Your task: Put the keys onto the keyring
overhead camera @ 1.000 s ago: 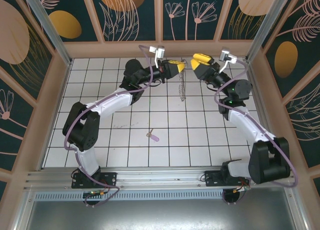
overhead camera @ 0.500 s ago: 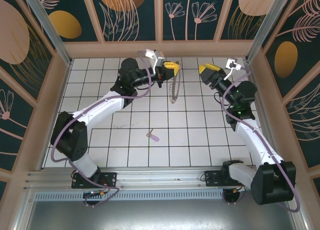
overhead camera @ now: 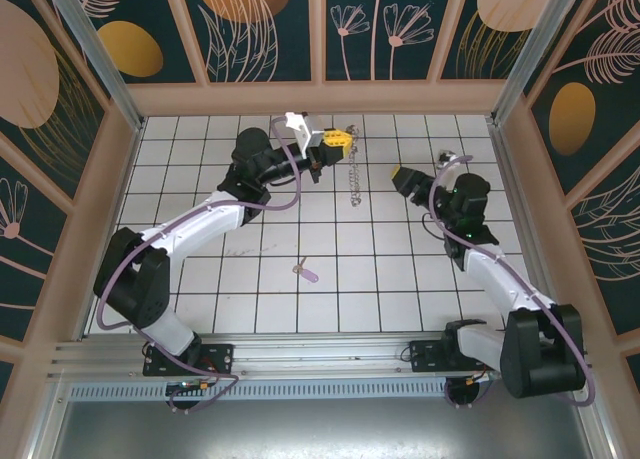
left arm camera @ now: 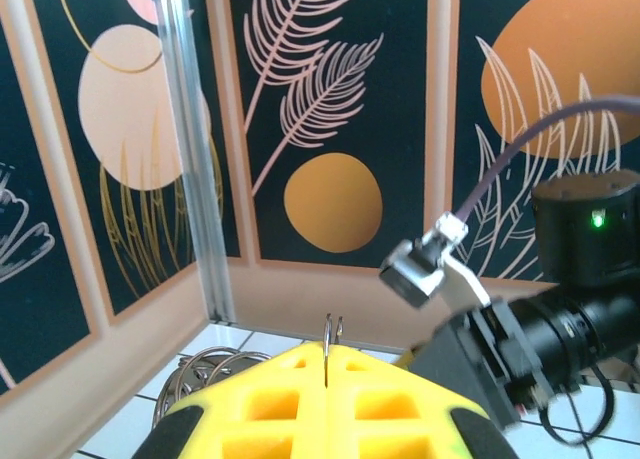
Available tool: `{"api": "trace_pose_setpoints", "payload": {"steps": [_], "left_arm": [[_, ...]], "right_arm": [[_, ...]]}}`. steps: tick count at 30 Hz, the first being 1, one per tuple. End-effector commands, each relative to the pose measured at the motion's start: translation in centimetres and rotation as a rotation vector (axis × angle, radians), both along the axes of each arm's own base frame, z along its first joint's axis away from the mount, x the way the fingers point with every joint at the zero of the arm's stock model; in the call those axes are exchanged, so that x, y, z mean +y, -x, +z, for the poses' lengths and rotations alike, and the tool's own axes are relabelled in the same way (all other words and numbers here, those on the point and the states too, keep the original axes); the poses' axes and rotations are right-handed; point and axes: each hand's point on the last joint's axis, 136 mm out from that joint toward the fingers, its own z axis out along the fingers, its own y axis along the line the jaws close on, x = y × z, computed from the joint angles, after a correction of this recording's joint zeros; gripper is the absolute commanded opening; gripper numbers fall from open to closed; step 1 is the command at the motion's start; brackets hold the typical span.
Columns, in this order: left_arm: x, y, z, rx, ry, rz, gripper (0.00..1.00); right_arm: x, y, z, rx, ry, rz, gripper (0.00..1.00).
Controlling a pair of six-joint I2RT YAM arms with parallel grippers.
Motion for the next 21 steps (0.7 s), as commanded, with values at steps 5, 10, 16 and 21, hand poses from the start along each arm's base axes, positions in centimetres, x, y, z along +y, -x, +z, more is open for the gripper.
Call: {"api": "trace_pose_setpoints", "payload": {"steps": [5, 10, 16, 21], "left_arm": [[2.9, 0.0, 5.3, -0.201, 0.108, 0.189, 0.00], [3.9, -1.3, 5.9, -0.220, 0.117, 0.296, 0.00], [4.6, -3.2, 6.0, -0.196, 0.112, 0.365, 0.00], [5.7, -4.5, 6.2, -0.157, 0.142, 0.378, 0.00]], "right_arm": [[6.3, 3.4, -6.5, 0.124, 0.176, 0.179, 0.57], [9.6, 5.8, -9.3, 0.189, 0.217, 0.263, 0.55], [13.6, 8.7, -11.9, 0.239, 0.291, 0.364, 0.53], [16.7, 11.2, -13.5, 0.225, 0.371, 0.482, 0.46]]}}
